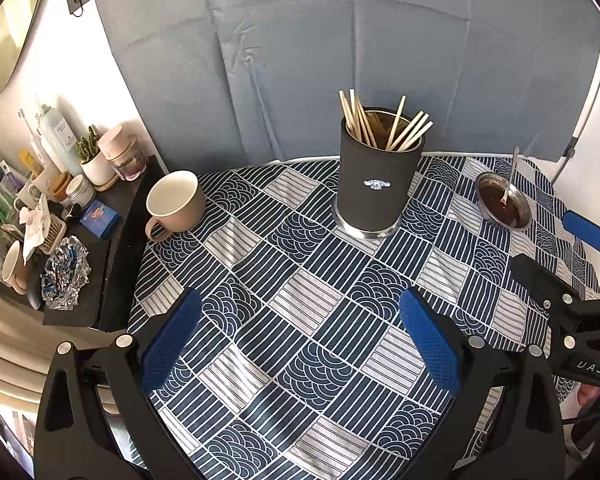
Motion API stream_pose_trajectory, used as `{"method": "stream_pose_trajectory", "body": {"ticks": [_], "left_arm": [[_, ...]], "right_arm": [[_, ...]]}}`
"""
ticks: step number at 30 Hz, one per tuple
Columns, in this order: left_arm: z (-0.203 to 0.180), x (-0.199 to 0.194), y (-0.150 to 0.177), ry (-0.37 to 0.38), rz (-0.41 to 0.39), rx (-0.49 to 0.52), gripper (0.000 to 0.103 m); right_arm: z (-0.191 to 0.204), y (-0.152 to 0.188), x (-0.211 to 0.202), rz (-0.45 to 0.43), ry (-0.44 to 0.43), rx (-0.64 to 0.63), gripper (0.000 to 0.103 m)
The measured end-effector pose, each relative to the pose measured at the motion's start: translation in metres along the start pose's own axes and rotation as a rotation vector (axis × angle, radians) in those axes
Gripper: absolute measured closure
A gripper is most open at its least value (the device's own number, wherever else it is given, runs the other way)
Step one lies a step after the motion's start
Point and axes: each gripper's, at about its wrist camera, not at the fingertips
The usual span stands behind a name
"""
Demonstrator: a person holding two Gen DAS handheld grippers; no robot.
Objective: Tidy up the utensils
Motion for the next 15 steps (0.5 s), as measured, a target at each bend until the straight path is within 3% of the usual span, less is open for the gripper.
{"method": "stream_pose_trajectory", "body": {"ticks": [9,15], "left_arm": [[-0.0037,0.002,-0.0008,0.026,0.018,0.0,0.006],[-0.0009,0.0018,-0.0019,-0.004,0.011,-0.008,0.006]], "right_arm": [[-0.0075,0.0031,0.0018,0.011,0.012,0.028,0.008],[-0.0097,0.0046,0.0034,0.016,0.023,0.039,0.008]]}}
Point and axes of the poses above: each gripper's, at about its wrist camera, not at the fingertips, and x roughly the way its jaws point, z to its left, y to its underside, and after that the axes turned 2 degrees about -x, right-handed
